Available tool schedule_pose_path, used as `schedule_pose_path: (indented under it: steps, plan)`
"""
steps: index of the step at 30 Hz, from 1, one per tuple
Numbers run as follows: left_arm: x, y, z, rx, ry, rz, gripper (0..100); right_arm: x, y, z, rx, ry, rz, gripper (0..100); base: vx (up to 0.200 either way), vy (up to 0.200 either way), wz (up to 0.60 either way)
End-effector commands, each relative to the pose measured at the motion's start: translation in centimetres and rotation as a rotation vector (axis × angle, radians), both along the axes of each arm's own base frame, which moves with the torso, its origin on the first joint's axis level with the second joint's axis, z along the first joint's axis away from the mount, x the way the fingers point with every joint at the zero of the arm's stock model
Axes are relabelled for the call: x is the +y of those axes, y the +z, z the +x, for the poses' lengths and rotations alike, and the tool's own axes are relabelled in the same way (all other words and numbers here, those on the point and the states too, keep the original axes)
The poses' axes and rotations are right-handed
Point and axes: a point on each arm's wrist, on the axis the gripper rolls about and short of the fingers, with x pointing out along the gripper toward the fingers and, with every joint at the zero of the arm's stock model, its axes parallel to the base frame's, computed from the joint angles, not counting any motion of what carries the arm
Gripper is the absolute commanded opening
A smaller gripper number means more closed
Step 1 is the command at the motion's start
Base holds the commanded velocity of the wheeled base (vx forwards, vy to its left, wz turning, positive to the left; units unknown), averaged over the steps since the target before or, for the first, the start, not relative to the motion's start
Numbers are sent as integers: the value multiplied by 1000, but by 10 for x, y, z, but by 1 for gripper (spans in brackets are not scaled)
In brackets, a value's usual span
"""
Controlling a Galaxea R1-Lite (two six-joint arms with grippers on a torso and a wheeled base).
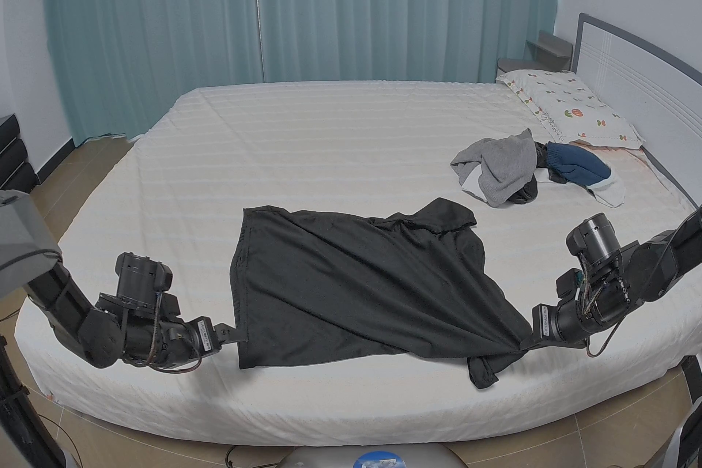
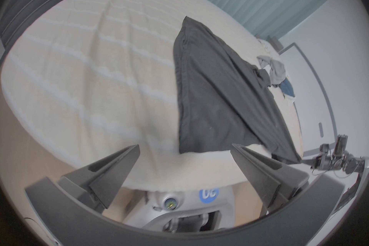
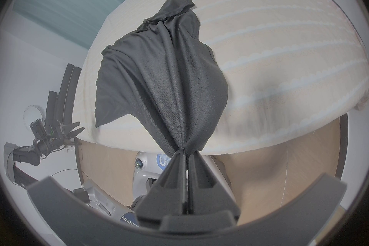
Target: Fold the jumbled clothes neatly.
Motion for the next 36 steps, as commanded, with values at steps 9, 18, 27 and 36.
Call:
schedule_pose_path:
  steps: [9, 18, 27, 36]
  plan:
    - [-43, -49, 9, 42, 25, 47, 100, 0, -1, 1, 5, -4, 4, 0, 0, 0, 0]
    - [-57, -58, 16, 15, 48, 115, 0, 1, -3, 2, 9, -2, 3, 0, 0, 0, 0]
    - [-46, -45, 9, -3, 95, 144, 0, 1, -7, 3, 24, -1, -2, 0, 0, 0, 0]
    - [-27, -18, 2, -30, 117, 172, 0, 2, -9, 5, -1, -2, 0, 0, 0, 0, 0]
